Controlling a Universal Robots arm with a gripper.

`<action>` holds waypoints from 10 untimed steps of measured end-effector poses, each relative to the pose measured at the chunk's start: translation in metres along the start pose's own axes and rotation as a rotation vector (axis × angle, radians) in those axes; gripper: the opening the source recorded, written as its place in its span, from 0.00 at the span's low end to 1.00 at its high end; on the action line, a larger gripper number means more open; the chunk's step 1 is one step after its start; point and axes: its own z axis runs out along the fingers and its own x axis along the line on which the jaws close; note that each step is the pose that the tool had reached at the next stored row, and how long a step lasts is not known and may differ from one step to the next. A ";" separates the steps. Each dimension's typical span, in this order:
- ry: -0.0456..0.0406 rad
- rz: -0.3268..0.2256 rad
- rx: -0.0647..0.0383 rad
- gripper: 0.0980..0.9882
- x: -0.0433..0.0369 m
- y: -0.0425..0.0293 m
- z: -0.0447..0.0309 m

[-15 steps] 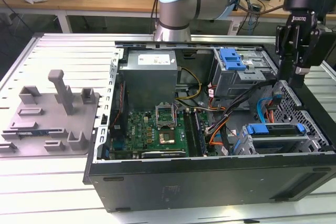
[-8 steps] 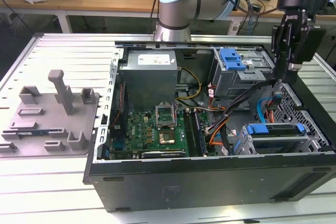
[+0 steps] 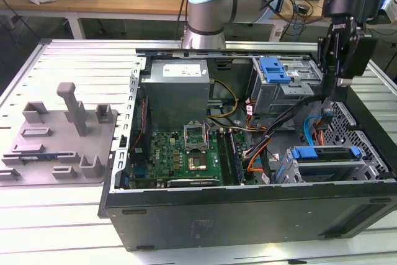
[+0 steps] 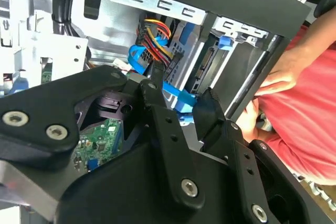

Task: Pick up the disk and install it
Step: 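Insert the first disk wire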

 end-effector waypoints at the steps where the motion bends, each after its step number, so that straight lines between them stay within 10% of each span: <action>1: 0.0000 0.000 0.000 0.45 0.0006 -0.0005 0.0023; 5: 0.0013 0.000 0.000 0.44 0.0015 -0.0019 0.0115; 10: 0.0376 0.001 0.005 0.36 -0.0034 -0.0022 0.0127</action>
